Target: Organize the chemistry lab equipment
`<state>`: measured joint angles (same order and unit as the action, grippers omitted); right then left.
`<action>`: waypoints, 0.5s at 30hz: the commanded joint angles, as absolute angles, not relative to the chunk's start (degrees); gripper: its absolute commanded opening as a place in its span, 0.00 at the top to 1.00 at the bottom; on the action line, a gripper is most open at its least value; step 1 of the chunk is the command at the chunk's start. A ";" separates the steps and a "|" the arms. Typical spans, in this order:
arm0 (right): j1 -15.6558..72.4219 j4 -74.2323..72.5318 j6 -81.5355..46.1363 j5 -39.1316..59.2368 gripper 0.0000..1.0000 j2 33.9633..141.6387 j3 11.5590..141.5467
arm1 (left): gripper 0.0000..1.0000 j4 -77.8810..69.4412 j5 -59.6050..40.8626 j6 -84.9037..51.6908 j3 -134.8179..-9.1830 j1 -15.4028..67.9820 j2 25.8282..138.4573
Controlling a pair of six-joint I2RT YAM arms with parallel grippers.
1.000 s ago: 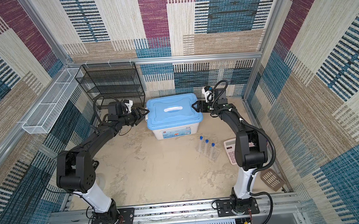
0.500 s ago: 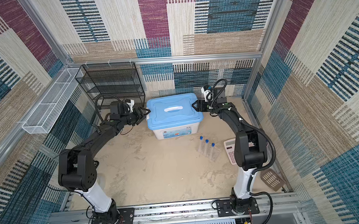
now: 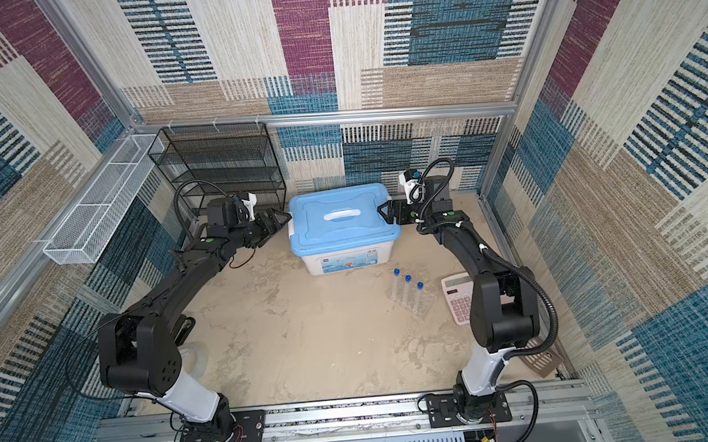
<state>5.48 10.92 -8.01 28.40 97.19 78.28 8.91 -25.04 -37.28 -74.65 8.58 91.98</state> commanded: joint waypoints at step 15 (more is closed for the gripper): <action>-3.86 -13.30 -5.59 9.89 0.01 75.78 50.36 | 0.01 12.94 9.85 -21.42 -56.07 5.24 72.99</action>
